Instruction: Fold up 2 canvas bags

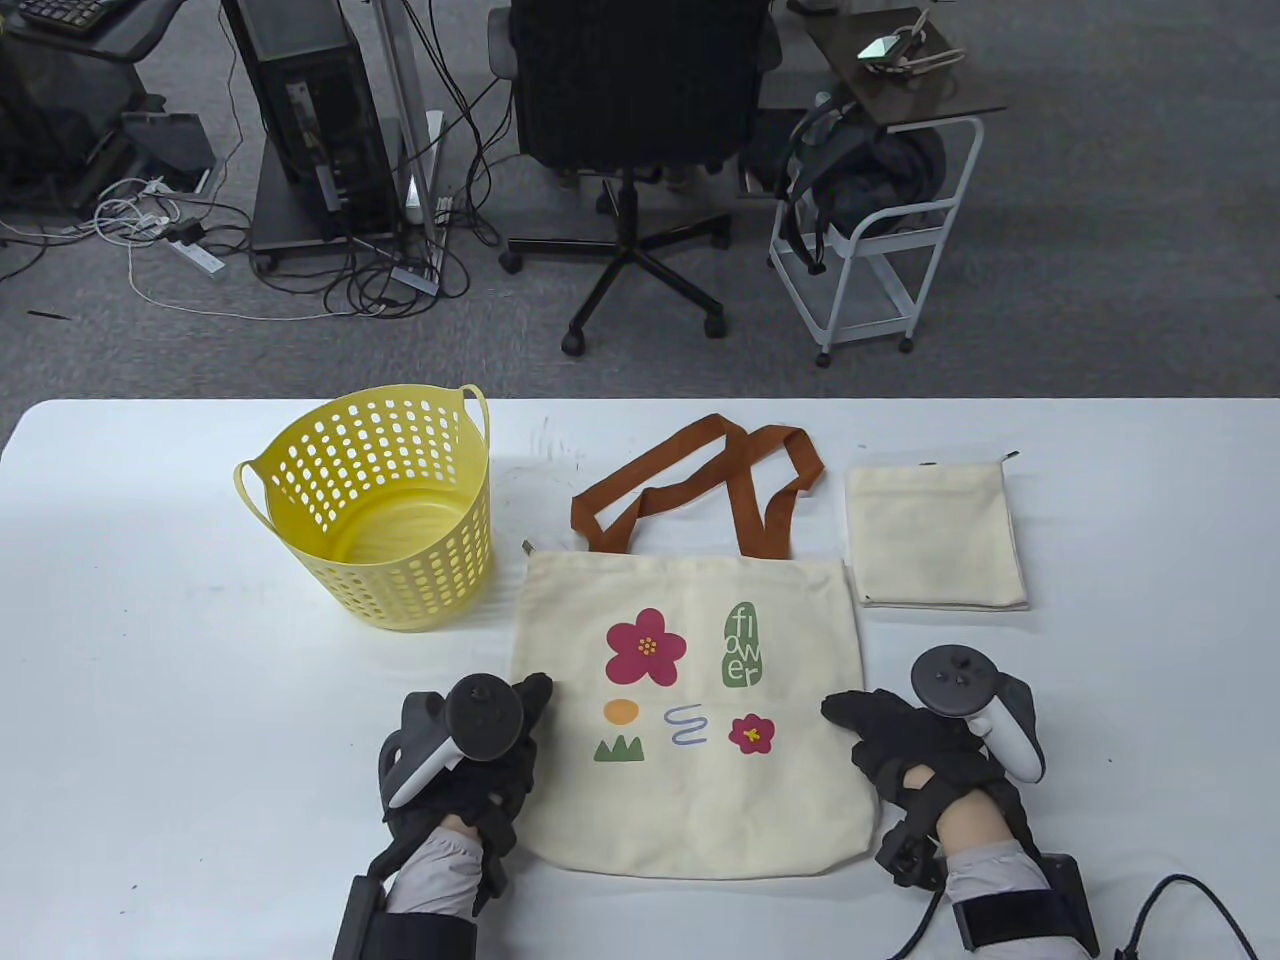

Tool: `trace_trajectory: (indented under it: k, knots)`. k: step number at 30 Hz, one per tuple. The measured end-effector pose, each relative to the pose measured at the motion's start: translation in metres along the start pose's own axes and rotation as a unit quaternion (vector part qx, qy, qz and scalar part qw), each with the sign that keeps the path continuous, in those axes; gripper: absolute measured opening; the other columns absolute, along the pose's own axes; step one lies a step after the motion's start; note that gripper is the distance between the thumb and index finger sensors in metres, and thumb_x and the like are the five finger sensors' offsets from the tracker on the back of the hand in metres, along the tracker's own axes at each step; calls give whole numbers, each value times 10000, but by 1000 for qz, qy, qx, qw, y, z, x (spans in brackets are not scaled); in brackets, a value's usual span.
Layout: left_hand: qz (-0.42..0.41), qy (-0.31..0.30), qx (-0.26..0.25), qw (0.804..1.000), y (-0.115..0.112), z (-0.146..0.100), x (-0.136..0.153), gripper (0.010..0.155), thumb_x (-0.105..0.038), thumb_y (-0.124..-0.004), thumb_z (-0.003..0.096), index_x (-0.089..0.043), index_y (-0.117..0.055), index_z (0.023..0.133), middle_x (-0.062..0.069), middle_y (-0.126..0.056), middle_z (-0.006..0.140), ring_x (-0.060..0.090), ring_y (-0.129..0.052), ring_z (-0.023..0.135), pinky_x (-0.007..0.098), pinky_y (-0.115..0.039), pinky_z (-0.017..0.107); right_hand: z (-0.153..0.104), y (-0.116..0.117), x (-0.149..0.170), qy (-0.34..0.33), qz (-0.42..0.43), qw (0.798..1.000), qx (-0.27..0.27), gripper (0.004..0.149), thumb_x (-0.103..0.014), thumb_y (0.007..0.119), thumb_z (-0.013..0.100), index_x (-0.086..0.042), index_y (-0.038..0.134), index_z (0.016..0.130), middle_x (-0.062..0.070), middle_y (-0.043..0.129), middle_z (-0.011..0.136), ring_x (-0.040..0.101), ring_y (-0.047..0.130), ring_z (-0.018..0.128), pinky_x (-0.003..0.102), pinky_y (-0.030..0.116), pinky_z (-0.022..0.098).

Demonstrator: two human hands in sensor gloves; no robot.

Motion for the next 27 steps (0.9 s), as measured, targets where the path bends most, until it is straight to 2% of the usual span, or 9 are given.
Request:
trace_trajectory:
  k: [4,7,9,12,15,19,23,27]
  knots:
    - [-8,-2,3,1000,-1,1,5,714,-187,-893,549,-257,-510,1147,31,-655,1167,335,-497,1105,658,-425,760,-1,1,7,21,7,996,-87,623,-40,763,479,-190,588,1057,39,417,1138,320,194,1027,568,135,708]
    - [-46,-1,10,999,-2,1,10,659,-227,-832,584,-268,-498,1152,22,-641,1174,324,-441,1118,663,-355,760,-2,2,10,29,-10,995,-98,704,13,781,445,-244,552,1059,-29,369,1142,274,148,1026,551,99,702]
    - [-95,3,12,995,-3,2,17,615,-205,-779,601,-272,-509,1149,11,-652,1170,316,-406,1123,658,-302,759,-2,9,11,45,-46,992,-107,770,42,787,432,-293,493,1060,-94,290,1137,234,91,1019,533,60,698]
    - [-136,3,20,991,-2,2,24,602,-145,-750,595,-271,-532,1141,10,-667,1161,307,-364,1124,630,-255,760,-2,17,7,55,-107,987,-105,824,0,811,449,-350,385,1061,-129,162,1127,225,18,1007,553,36,693]
    - [-155,3,22,988,1,2,29,591,-97,-723,582,-264,-570,1128,14,-704,1140,299,-377,1121,616,-259,760,-1,15,-1,11,-127,992,-24,703,-112,875,467,-270,522,1054,-36,338,1132,335,165,1029,611,154,714]
    - [-166,2,24,986,2,3,33,584,-68,-715,579,-270,-599,1115,6,-730,1123,290,-380,1119,608,-249,761,-2,11,-12,6,-168,985,46,486,-245,819,528,-234,685,994,-2,535,1095,376,370,1049,656,317,744]
    - [-120,6,19,993,5,3,34,584,-63,-715,587,-320,-610,1101,-55,-754,1115,273,-407,1130,618,-278,778,-1,0,-1,-1,-88,995,43,447,-287,780,522,-222,745,962,13,636,1062,348,423,1040,620,323,750]
    - [-124,1,31,992,7,2,38,636,5,-754,555,-344,-648,1076,-92,-792,1089,242,-431,1129,592,-299,790,0,-7,14,-9,19,999,29,451,-286,766,520,-183,747,960,64,668,1042,313,406,1035,549,248,754]
Point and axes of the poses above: the tracker on the back of each hand, its own x axis roughly to the little-finger side, its own z axis roughly from the wrist to the fingertips, y = z × x, the point moved 2 cm from there along z, roughly from the wrist to the fingertips
